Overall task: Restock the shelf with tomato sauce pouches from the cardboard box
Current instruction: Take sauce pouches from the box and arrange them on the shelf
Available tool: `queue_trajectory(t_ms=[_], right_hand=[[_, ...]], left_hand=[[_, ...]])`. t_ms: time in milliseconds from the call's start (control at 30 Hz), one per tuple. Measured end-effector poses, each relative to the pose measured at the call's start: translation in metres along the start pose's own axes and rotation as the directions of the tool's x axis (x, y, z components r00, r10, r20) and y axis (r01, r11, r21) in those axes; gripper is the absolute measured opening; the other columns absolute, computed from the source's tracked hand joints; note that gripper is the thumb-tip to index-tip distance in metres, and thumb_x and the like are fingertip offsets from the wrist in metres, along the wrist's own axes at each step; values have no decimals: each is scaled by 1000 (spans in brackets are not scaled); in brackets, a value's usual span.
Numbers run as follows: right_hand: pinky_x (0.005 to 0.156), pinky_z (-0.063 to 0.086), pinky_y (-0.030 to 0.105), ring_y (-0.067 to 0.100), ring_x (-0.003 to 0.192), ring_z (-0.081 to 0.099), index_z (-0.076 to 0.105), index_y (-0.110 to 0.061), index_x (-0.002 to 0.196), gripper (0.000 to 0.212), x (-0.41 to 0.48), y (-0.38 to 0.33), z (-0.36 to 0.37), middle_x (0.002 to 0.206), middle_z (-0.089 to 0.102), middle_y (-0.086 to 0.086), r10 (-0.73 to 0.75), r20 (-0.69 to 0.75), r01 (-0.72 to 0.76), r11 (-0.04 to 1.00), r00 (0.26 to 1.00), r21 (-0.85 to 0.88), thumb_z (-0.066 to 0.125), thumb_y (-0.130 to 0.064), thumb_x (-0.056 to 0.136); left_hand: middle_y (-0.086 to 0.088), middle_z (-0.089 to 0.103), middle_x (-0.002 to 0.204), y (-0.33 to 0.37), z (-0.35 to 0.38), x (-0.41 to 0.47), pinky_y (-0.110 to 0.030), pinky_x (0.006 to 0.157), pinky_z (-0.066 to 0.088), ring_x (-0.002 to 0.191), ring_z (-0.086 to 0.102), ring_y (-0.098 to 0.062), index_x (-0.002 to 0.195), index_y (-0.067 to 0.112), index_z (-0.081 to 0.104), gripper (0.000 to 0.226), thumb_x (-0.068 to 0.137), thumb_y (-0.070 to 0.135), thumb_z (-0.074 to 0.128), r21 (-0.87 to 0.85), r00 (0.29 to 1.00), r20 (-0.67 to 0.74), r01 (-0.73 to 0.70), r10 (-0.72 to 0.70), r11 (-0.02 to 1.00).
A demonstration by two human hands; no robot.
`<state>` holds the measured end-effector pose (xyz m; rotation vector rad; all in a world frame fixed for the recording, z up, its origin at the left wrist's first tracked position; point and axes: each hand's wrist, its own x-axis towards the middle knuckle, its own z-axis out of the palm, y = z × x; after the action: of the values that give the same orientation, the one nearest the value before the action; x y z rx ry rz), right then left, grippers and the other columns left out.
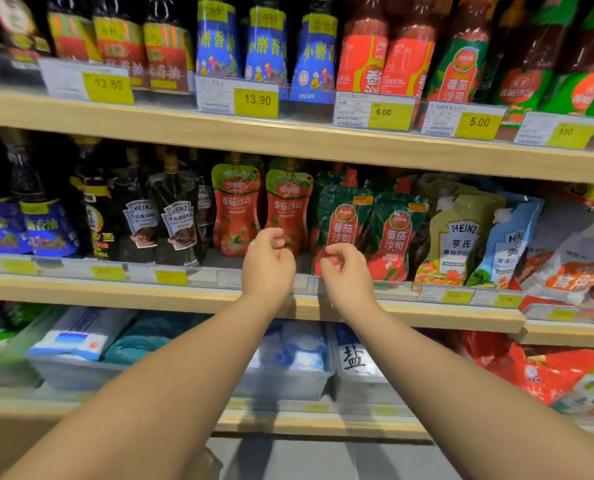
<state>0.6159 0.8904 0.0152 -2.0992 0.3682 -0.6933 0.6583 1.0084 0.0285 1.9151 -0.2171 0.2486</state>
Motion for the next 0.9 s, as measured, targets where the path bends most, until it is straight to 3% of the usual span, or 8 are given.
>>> queue_trajectory(t_ms=[100, 200, 367, 533, 633, 767, 867, 900], right_hand=[[60, 38, 21, 11, 67, 49, 54, -23, 92, 10, -31, -9, 34, 79, 51, -4, 6, 83, -12, 997, 997, 70, 55, -18, 84], [62, 38, 26, 8, 59, 43, 52, -22, 87, 8, -69, -12, 74, 65, 44, -9, 25, 184, -45, 994, 983, 103, 58, -18, 83], [64, 38, 25, 7, 60, 47, 61, -17, 86, 3, -150, -12, 156, 67, 53, -4, 76, 347, -100, 994, 935, 52, 59, -18, 83], [60, 41, 19, 7, 62, 51, 64, -21, 87, 10, -212, -17, 227, 63, 55, -11, 101, 489, -108, 994, 866, -14, 55, -25, 86], [64, 42, 23, 12, 68, 55, 62, -28, 74, 14, -248, -24, 273, 66, 60, -12, 93, 589, -91, 995, 803, -33, 55, -26, 86], [74, 53, 30, 19, 76, 62, 69, -23, 83, 14, -297, -27, 340, 78, 67, -4, 212, 705, -165, 977, 677, -135, 56, -28, 83], [56, 39, 14, 16, 73, 55, 67, -21, 80, 12, -332, -21, 392, 69, 60, -6, 273, 752, -206, 961, 600, -184, 57, -25, 85], [52, 34, 17, 15, 72, 52, 66, -19, 73, 16, -345, -24, 407, 67, 58, -5, 313, 761, -220, 949, 569, -226, 58, -23, 86]], left_hand=[[-8, 60, 108, -39, -34, -18, -34, 87, 49, 90, 58, -20, 110, 16, 58, 29, 84, 10, 48, -45, 993, -107, 42, -46, 998], [-11, 61, 105, -97, -70, -44, -30, 86, 46, 88, 57, -24, 105, 14, 60, 23, 85, 10, 49, -50, 968, -165, 182, -188, 982], [-23, 65, 101, -212, -133, -112, -33, 88, 49, 94, 62, -39, 102, 4, 61, 21, 84, 8, 51, -50, 865, -170, 471, -472, 881], [-18, 66, 111, -293, -204, -155, -29, 89, 43, 106, 59, -32, 108, 4, 60, 26, 85, 12, 52, 119, 735, -118, 678, -667, 726], [-14, 63, 117, -332, -262, -166, -30, 91, 42, 111, 57, -31, 112, 11, 56, 29, 86, 21, 49, 344, 722, -60, 663, -689, 665], [-22, 61, 119, -373, -324, -181, -35, 94, 45, 112, 56, -36, 110, 2, 57, 31, 85, 20, 52, 495, 672, -62, 663, -738, 562], [-19, 62, 121, -383, -355, -179, -35, 95, 47, 115, 57, -34, 114, 4, 60, 35, 82, 18, 54, 543, 670, -114, 661, -734, 519], [-16, 63, 121, -389, -366, -177, -35, 95, 48, 115, 57, -32, 113, 8, 63, 35, 81, 19, 53, 568, 676, -145, 655, -723, 498]])
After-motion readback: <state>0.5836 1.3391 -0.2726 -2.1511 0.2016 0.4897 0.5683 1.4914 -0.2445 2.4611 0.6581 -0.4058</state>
